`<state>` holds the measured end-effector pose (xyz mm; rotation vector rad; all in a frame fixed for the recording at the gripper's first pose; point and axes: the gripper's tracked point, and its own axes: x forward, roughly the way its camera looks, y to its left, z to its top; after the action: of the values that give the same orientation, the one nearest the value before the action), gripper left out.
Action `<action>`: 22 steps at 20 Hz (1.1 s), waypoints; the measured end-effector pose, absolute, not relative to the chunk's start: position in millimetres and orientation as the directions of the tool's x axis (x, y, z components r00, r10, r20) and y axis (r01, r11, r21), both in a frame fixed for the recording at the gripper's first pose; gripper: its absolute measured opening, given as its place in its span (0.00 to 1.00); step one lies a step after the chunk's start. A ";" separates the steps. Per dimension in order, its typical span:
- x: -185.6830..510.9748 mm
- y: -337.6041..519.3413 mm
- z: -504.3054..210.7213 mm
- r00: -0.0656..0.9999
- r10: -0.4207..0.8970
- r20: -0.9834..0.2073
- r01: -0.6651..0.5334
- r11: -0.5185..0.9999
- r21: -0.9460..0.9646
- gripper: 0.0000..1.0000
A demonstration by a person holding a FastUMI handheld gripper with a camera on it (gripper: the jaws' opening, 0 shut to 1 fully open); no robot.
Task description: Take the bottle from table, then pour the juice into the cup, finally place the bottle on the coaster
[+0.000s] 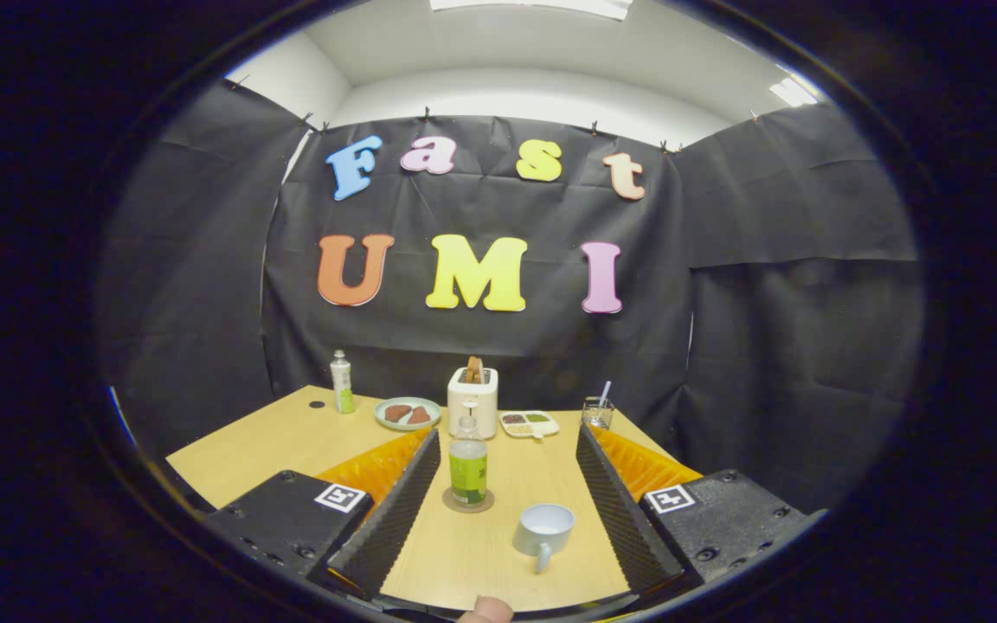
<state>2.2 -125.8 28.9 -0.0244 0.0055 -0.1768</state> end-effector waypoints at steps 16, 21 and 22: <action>-55.2 -111.0 -11.3 0.984 -0.167 0.062 0.166 0.986 0.009 1.00; -47.8 -110.0 -24.2 0.978 -0.203 0.037 0.204 0.979 -0.011 1.00; -47.4 -108.9 -21.8 0.977 -0.209 0.044 0.210 0.978 -0.020 1.00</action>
<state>-47.4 -108.9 -21.8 -0.0247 -0.0422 -0.2110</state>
